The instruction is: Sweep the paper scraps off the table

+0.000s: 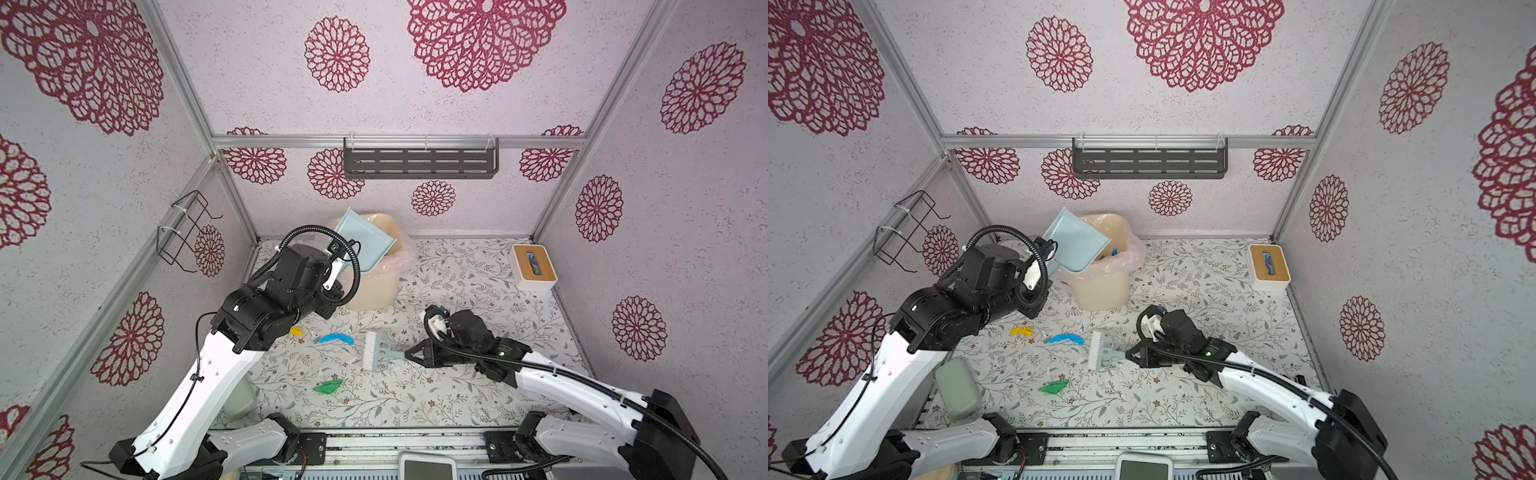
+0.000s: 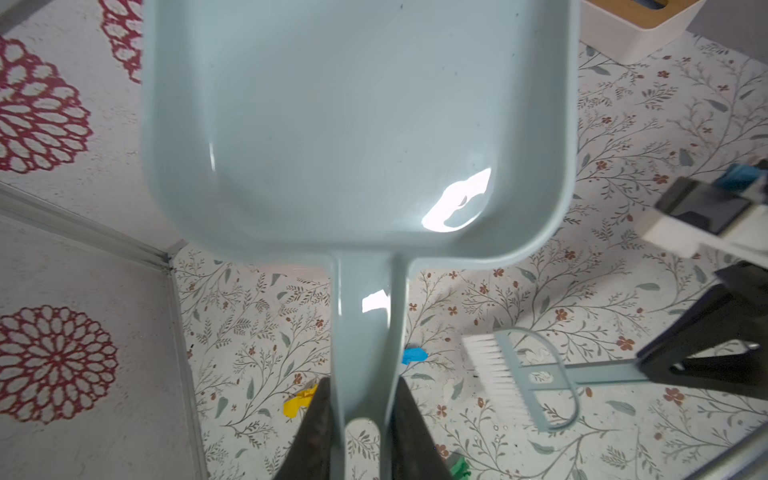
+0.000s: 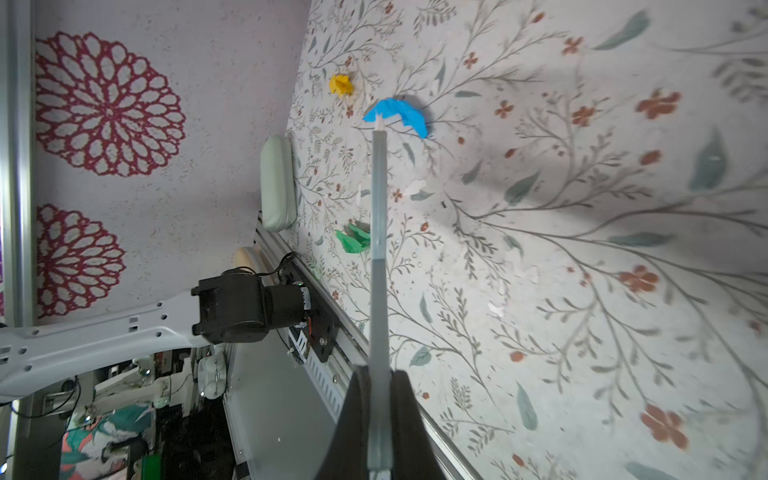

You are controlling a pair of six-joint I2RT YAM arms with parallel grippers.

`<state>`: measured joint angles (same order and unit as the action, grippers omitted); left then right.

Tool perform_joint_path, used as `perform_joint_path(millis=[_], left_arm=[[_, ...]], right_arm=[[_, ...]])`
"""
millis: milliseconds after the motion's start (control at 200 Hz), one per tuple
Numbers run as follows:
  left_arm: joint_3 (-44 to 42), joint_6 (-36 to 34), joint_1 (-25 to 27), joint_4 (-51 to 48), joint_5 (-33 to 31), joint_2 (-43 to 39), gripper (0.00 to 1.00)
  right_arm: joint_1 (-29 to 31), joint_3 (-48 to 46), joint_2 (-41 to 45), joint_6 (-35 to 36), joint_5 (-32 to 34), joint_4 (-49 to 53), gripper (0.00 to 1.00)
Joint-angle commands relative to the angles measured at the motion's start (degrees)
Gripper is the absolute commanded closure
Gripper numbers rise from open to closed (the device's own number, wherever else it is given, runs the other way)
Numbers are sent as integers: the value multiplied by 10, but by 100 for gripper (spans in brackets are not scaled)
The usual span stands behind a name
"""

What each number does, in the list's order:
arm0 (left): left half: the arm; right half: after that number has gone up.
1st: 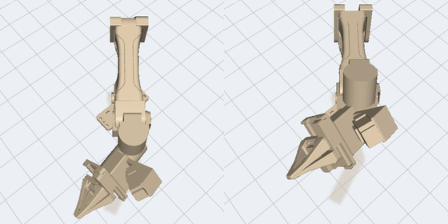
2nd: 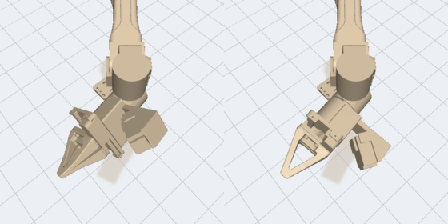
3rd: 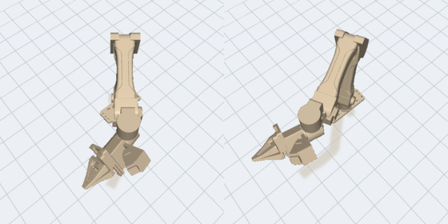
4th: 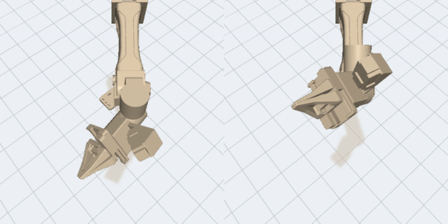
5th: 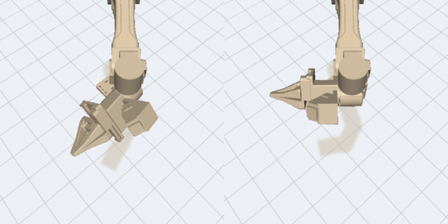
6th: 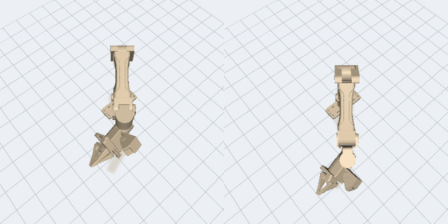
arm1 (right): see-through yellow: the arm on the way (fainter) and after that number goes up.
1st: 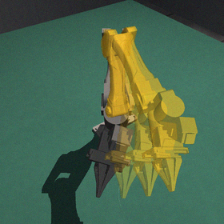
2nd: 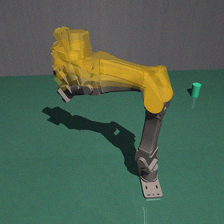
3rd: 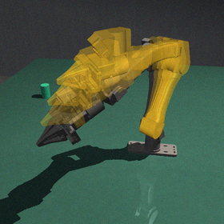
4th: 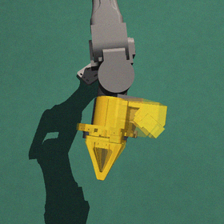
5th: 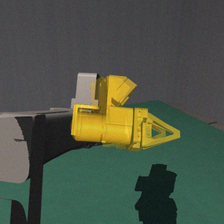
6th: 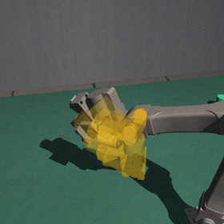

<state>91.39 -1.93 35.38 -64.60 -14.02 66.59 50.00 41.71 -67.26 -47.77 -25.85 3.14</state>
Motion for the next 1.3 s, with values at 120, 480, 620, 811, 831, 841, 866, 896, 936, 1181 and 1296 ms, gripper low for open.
perform_joint_path(millis=[120,480,620,811,831,841,866,896,936,1181,1296], left_arm=[[-45,66,0,44,97,-24,100],[-52,94,-2,51,137,-26,100],[-54,95,-11,56,147,-29,100],[-62,102,-29,65,163,-28,100],[-64,103,-29,65,163,-29,100],[-66,103,-30,66,164,-30,100],[-69,103,-31,68,166,-31,100],[-73,104,-31,70,168,-32,100],[-79,105,-32,74,168,-34,100],[-81,104,-33,44,189,-32,100],[-89,113,-32,33,199,-44,100]], right_arm=[[48,79,-131,-27,-90,-192,100],[95,239,-349,-27,-164,-208,100],[102,307,-418,-11,-176,-166,100],[103,370,-479,13,-161,-65,100],[103,373,-481,16,-157,-54,100],[103,374,-483,17,-155,-48,100],[103,376,-486,19,-151,-37,100],[102,375,-486,21,-147,-27,100],[100,373,-486,21,-140,-13,100],[77,276,-412,22,-98,26,100],[65,218,-359,25,-77,45,100]])
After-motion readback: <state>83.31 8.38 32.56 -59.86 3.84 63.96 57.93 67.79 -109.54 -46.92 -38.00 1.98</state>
